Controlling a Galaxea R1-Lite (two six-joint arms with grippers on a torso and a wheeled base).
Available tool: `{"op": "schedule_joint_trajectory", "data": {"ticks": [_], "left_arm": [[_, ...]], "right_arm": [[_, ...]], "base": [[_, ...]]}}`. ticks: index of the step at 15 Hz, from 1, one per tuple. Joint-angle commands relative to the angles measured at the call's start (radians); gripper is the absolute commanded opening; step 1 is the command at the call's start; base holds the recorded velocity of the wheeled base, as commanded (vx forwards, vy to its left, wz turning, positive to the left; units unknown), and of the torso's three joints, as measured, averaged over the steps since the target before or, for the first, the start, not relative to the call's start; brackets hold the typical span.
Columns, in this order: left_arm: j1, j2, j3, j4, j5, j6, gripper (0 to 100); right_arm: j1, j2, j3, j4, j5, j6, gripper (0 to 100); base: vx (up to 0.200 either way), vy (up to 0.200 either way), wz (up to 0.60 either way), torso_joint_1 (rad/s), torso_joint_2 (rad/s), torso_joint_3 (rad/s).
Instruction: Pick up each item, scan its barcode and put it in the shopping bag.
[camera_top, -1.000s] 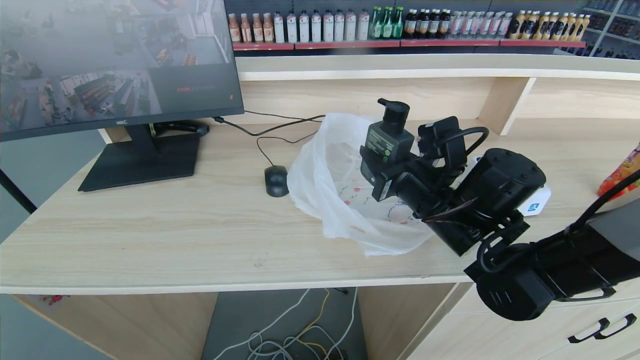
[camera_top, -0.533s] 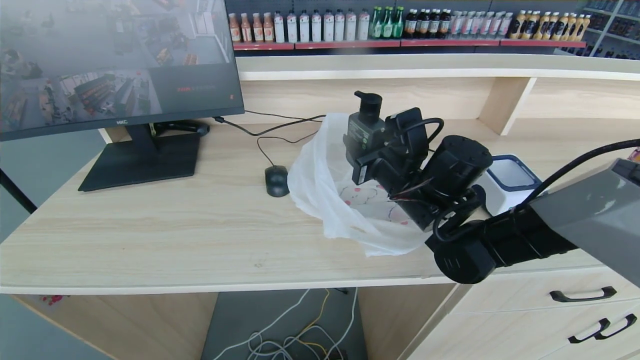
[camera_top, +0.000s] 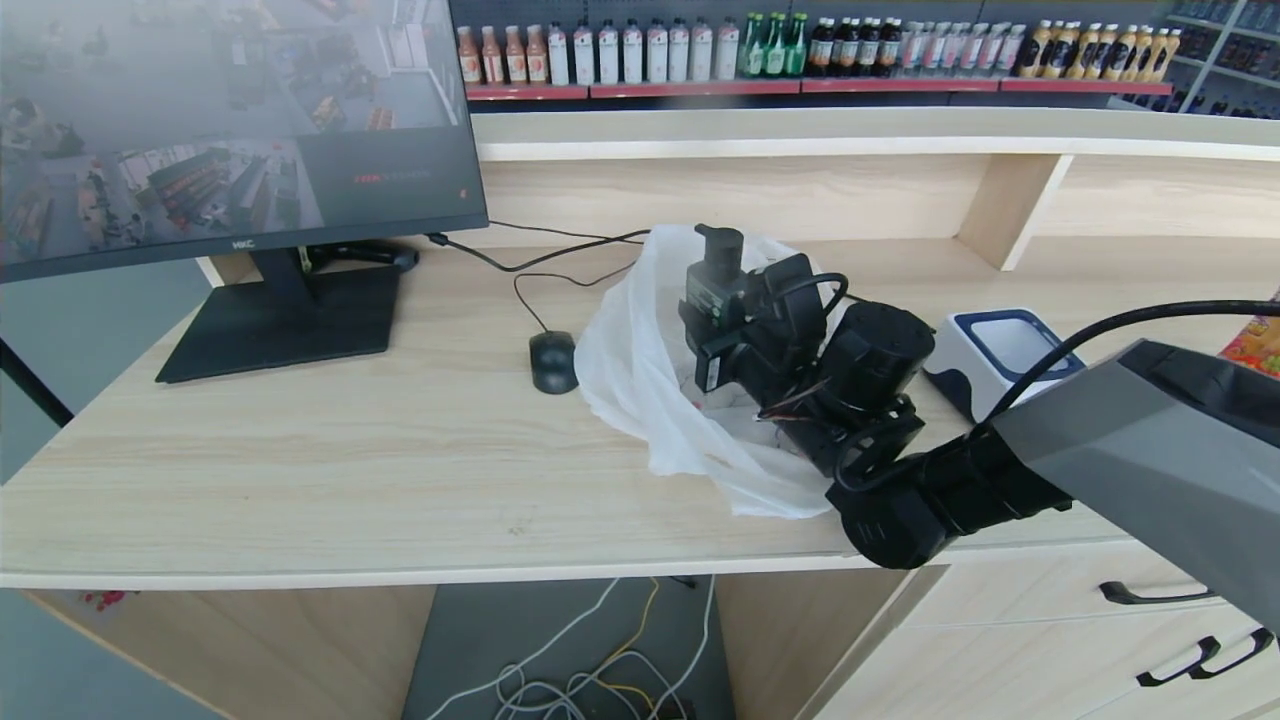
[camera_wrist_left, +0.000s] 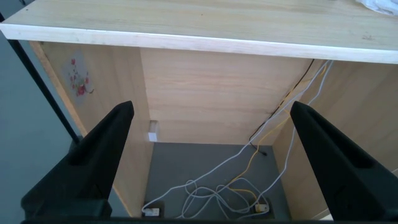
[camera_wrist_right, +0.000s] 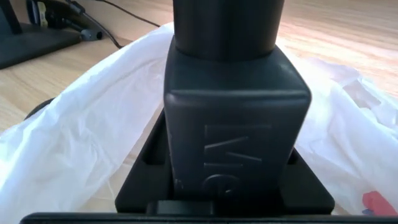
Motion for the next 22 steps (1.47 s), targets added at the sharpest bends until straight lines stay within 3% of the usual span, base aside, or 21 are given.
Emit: {"op": "schedule_joint_trajectory", "data": {"ticks": [1, 22], "left_arm": [[0.000, 0.000, 0.000, 0.000, 0.000, 0.001, 100], [0.000, 0.000, 0.000, 0.000, 0.000, 0.001, 100]], "right_arm": [[0.002, 0.014, 0.000, -0.001, 0.000, 0.000, 0], [0.005, 0.045, 0.001, -0.002, 0.000, 0.004, 0]], "base": [[0.000, 0.000, 0.00, 0.000, 0.00, 0.000], [0.000, 0.000, 0.00, 0.000, 0.00, 0.000]]}}
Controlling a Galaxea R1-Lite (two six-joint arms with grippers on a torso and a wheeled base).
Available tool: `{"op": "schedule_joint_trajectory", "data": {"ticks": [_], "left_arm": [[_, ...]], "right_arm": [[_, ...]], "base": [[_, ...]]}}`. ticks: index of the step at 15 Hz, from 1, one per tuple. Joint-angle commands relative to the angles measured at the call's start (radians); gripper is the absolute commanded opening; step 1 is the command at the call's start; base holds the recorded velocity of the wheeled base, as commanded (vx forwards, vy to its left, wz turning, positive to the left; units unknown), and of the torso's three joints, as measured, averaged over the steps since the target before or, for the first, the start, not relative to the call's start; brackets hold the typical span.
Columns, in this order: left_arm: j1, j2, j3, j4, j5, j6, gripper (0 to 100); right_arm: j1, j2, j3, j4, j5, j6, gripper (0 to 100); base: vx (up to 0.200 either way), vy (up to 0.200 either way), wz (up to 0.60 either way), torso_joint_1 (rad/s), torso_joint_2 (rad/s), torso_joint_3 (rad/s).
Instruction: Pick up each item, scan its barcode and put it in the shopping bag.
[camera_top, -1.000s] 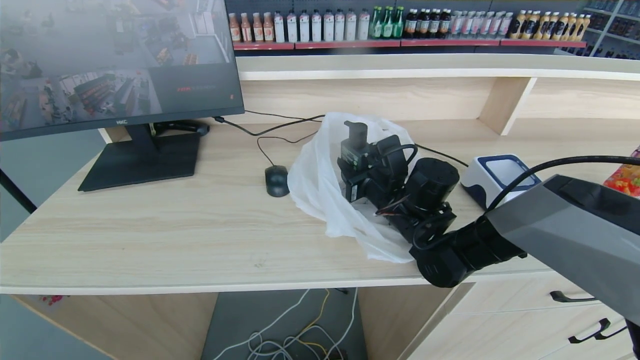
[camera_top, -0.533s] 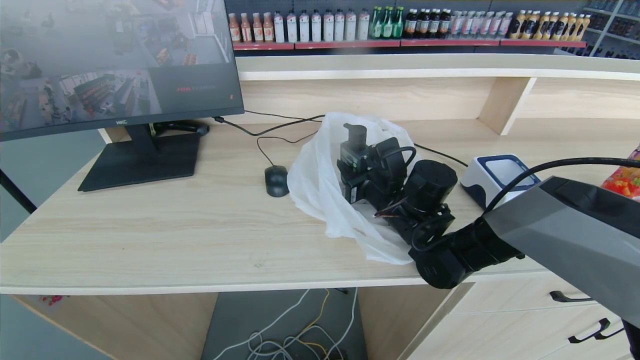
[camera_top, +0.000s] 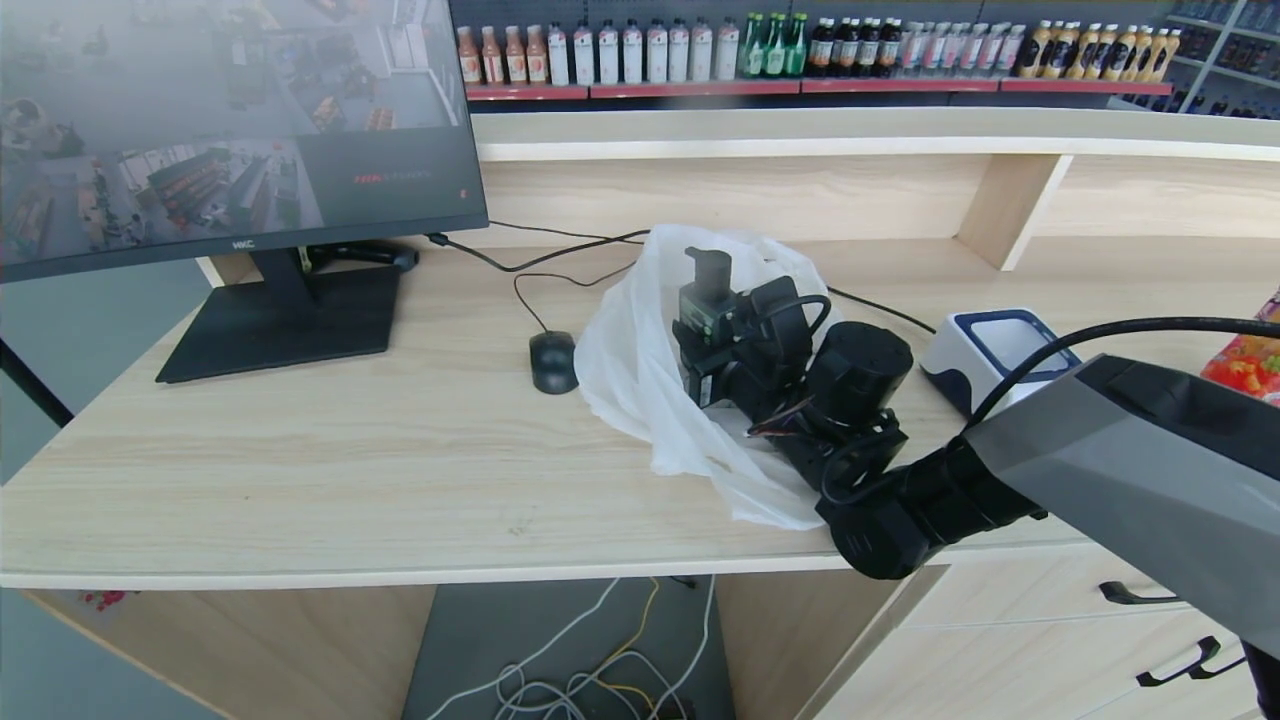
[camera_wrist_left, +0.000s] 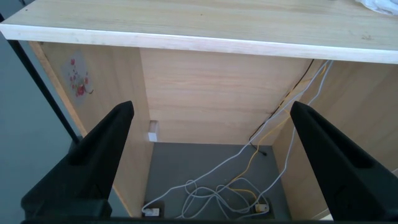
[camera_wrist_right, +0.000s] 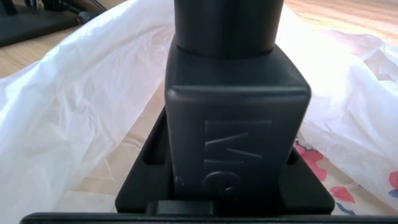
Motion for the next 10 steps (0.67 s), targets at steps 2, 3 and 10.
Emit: {"op": "schedule_joint_trajectory", "data": {"ticks": [2, 3, 10], "left_arm": [[0.000, 0.000, 0.000, 0.000, 0.000, 0.001, 100], [0.000, 0.000, 0.000, 0.000, 0.000, 0.001, 100], [0.000, 0.000, 0.000, 0.000, 0.000, 0.001, 100]], "right_arm": [[0.000, 0.002, 0.001, 0.001, 0.000, 0.003, 0], [0.000, 0.002, 0.001, 0.001, 0.000, 0.004, 0], [0.010, -0.001, 0.001, -0.016, 0.011, 0.004, 100]], "base": [[0.000, 0.000, 0.00, 0.000, 0.00, 0.000], [0.000, 0.000, 0.00, 0.000, 0.00, 0.000], [0.000, 0.000, 0.00, 0.000, 0.00, 0.000]]}}
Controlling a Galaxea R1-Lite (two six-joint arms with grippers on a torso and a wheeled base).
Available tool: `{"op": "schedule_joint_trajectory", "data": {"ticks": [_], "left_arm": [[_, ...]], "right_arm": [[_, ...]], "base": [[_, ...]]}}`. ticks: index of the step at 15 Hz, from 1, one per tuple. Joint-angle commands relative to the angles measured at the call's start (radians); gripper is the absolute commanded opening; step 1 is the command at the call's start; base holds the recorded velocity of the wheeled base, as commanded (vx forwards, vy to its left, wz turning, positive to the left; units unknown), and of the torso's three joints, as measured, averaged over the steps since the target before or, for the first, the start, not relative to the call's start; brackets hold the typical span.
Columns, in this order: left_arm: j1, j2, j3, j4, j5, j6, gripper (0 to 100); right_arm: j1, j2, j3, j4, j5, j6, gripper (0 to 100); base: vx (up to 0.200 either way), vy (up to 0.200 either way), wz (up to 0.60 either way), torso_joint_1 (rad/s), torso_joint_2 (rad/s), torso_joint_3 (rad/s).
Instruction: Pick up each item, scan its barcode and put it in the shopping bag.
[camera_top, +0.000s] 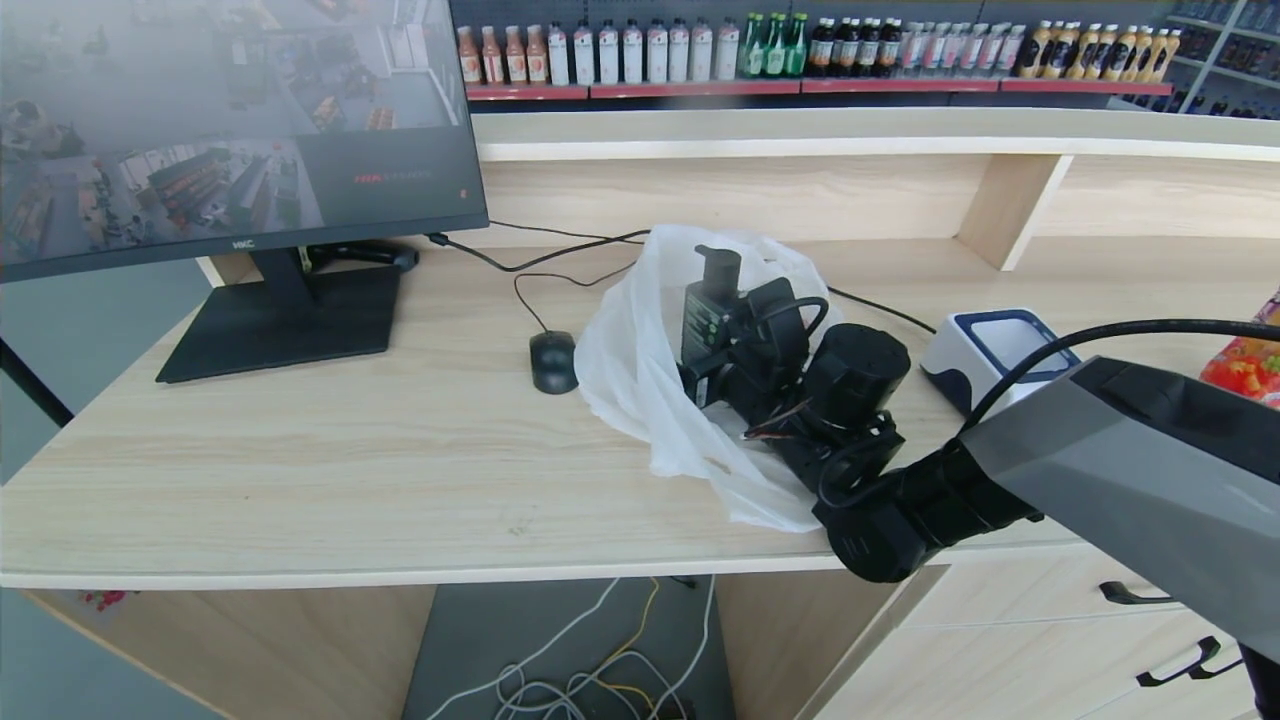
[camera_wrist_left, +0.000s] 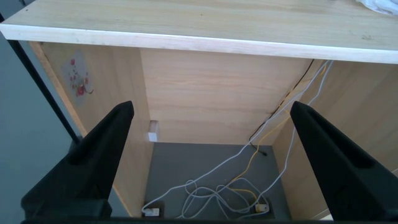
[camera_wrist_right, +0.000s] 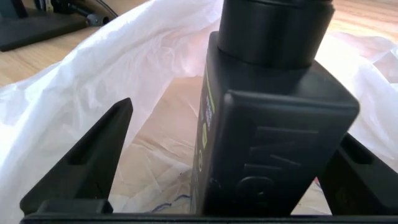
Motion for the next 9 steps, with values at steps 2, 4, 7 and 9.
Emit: {"op": "schedule_joint_trajectory", "data": {"ticks": [2, 4, 7, 9], "left_arm": [[0.000, 0.000, 0.000, 0.000, 0.000, -0.001, 100], [0.000, 0.000, 0.000, 0.000, 0.000, -0.001, 100], [0.000, 0.000, 0.000, 0.000, 0.000, 0.000, 100], [0.000, 0.000, 0.000, 0.000, 0.000, 0.000, 100]], "right_arm": [[0.001, -0.006, 0.000, -0.004, 0.000, -0.001, 100], [0.003, -0.015, 0.000, -0.004, 0.000, -0.001, 100], [0.017, -0.047, 0.004, -0.004, 0.000, -0.002, 100], [0.026, -0.070, 0.004, -0.004, -0.001, -0.007, 100]], "base": [[0.000, 0.000, 0.00, 0.000, 0.00, 0.000], [0.000, 0.000, 0.00, 0.000, 0.00, 0.000], [0.000, 0.000, 0.00, 0.000, 0.00, 0.000], [0.000, 0.000, 0.00, 0.000, 0.00, 0.000]]}}
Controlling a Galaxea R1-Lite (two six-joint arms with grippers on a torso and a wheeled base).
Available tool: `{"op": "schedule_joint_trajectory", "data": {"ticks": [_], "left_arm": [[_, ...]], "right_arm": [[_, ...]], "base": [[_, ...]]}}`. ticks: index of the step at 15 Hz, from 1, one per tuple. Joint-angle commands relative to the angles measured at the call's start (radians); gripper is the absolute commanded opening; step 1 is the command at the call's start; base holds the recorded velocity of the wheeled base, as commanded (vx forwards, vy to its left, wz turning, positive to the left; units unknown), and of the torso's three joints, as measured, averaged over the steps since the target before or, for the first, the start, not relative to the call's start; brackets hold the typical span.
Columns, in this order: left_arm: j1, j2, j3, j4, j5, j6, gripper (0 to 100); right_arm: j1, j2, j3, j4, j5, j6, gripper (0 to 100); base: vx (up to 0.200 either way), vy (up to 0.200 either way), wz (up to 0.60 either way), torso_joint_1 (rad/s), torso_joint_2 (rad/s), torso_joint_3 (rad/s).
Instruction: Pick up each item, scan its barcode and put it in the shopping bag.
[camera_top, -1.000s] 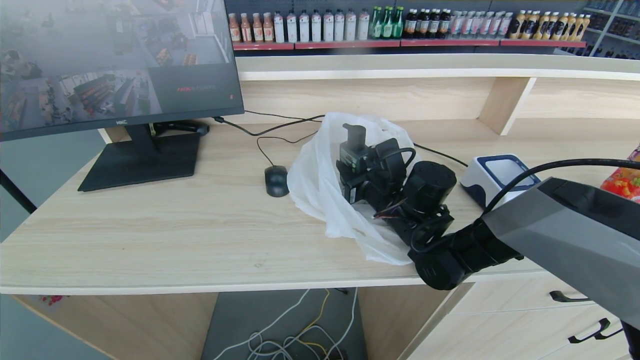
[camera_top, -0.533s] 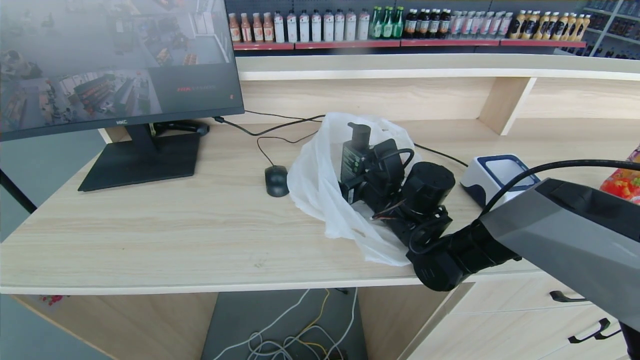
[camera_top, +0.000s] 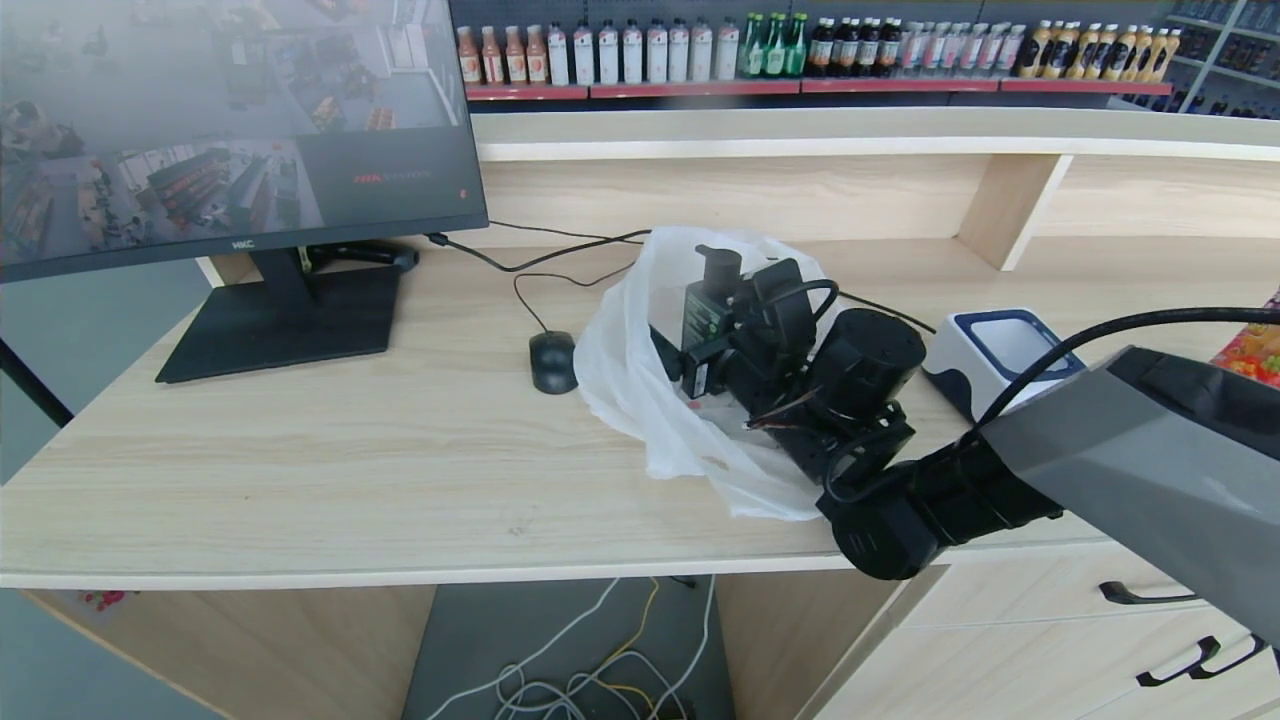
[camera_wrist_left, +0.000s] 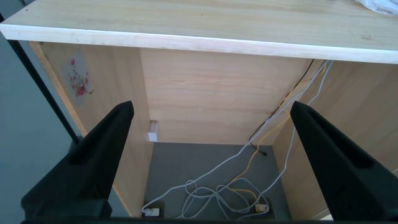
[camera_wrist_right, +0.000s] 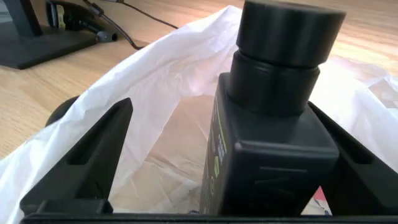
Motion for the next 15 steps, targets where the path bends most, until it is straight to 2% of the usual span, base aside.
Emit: {"op": "schedule_joint_trajectory", "data": {"ticks": [1, 9, 12, 15], "left_arm": [[0.000, 0.000, 0.000, 0.000, 0.000, 0.001, 100], [0.000, 0.000, 0.000, 0.000, 0.000, 0.001, 100], [0.000, 0.000, 0.000, 0.000, 0.000, -0.001, 100], [0.000, 0.000, 0.000, 0.000, 0.000, 0.001, 100]], "right_arm": [[0.012, -0.040, 0.001, 0.000, -0.002, -0.001, 100], [0.014, -0.146, 0.004, 0.006, -0.003, -0.024, 100], [0.014, -0.227, 0.067, 0.004, -0.003, -0.037, 100], [0.015, -0.357, 0.188, 0.003, -0.003, -0.052, 100]], "base": [[0.000, 0.000, 0.00, 0.000, 0.00, 0.000], [0.000, 0.000, 0.00, 0.000, 0.00, 0.000], [0.000, 0.000, 0.00, 0.000, 0.00, 0.000], [0.000, 0.000, 0.00, 0.000, 0.00, 0.000]]}}
